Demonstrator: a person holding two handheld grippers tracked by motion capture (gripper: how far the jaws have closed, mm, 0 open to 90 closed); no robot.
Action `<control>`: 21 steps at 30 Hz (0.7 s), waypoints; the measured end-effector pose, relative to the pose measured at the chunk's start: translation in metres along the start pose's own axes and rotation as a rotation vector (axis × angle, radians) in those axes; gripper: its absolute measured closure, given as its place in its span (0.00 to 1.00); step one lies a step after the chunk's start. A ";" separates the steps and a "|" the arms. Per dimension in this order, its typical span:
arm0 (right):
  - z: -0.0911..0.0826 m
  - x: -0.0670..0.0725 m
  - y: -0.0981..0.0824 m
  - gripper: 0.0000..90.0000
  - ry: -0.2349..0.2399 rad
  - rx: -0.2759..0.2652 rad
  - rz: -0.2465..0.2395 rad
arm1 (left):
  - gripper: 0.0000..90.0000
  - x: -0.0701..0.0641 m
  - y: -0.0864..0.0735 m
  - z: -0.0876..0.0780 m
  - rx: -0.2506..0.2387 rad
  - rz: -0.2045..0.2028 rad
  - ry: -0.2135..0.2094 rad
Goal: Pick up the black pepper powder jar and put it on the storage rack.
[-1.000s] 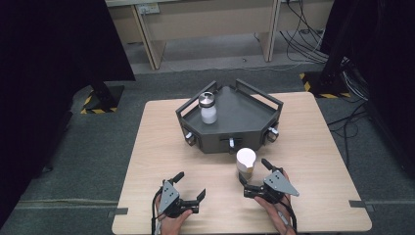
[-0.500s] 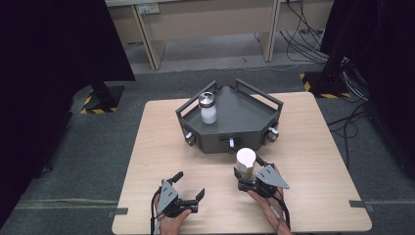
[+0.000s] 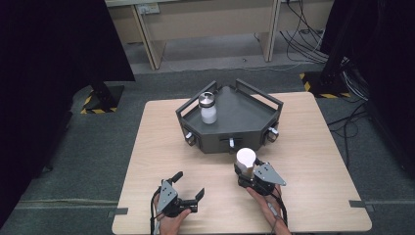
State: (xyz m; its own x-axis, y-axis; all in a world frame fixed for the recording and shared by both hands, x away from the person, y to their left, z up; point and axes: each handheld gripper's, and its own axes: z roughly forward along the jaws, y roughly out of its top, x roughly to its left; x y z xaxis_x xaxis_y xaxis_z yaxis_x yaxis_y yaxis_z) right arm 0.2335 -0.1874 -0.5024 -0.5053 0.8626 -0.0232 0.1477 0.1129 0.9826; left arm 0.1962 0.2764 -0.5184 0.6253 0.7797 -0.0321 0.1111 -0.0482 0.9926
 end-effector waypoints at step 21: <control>-0.018 -0.003 0.015 0.34 0.001 -0.031 -0.025 | 0.00 0.001 0.000 0.000 -0.002 -0.004 0.003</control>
State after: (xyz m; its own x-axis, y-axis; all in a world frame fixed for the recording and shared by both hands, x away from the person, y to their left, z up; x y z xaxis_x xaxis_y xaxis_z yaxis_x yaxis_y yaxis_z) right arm 0.2224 -0.1974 -0.4847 -0.5092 0.8593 -0.0480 0.1082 0.1192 0.9870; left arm 0.1962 0.2772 -0.5185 0.6229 0.7815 -0.0354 0.1118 -0.0442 0.9927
